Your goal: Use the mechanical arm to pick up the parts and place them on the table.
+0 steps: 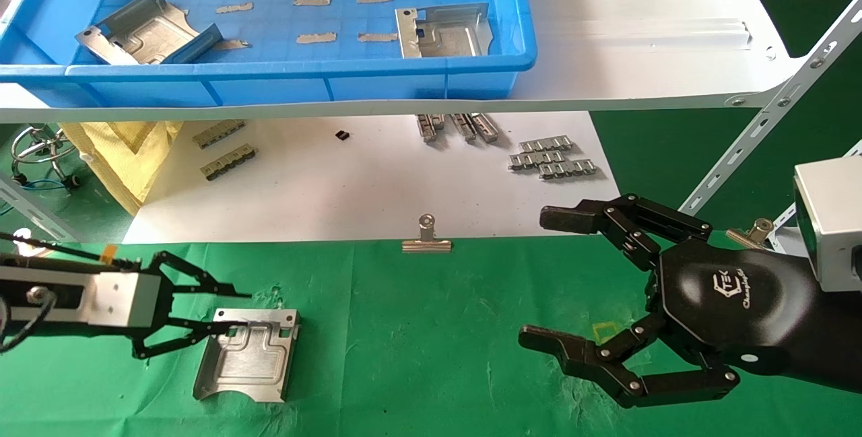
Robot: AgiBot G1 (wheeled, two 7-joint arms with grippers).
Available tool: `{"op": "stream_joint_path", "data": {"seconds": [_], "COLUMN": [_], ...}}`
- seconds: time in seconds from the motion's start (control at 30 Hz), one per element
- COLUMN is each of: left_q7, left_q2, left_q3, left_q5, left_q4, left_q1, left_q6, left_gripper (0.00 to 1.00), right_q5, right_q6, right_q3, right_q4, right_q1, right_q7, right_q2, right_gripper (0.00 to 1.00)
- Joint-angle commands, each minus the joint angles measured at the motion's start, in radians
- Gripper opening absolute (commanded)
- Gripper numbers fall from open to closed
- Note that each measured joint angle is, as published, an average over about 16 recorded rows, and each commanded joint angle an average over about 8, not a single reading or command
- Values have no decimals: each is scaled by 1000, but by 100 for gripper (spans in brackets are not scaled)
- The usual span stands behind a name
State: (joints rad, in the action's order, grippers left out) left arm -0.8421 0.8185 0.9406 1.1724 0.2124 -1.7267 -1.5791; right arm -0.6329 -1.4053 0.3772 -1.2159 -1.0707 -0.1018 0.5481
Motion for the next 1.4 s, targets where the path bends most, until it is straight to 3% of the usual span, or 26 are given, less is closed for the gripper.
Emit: {"op": "stream_joint_path", "data": {"seconds": [0.03, 0.23, 0.5, 0.7, 1.0, 1.4], "left_q7": [-13, 97, 342, 407, 398, 520], "left_q2": [4, -25, -99, -122, -117, -135], "left_q3": [2, -21, -50, -60, -72, -185], "left_q5": [0, -96, -328, -417, -389, -402], "left_q4": [-16, -4, 120, 154, 166, 340], "left_q1": [-8, -2, 117, 168, 164, 259], "left_q6": [-1, -22, -26, -23, -20, 0], "left_gripper": [100, 100, 100, 100, 100, 100], "right_q5": [0, 0, 0, 0, 0, 0], "right_q6": [0, 0, 0, 0, 0, 0], "right_q3": [0, 0, 0, 0, 0, 0], "right_q4": [0, 0, 0, 0, 0, 0], "right_q1": [0, 0, 0, 0, 0, 0], "right_q7": [0, 0, 0, 0, 0, 0], "right_q2": [0, 0, 0, 0, 0, 0], "right_gripper": [100, 100, 100, 100, 100, 100]}}
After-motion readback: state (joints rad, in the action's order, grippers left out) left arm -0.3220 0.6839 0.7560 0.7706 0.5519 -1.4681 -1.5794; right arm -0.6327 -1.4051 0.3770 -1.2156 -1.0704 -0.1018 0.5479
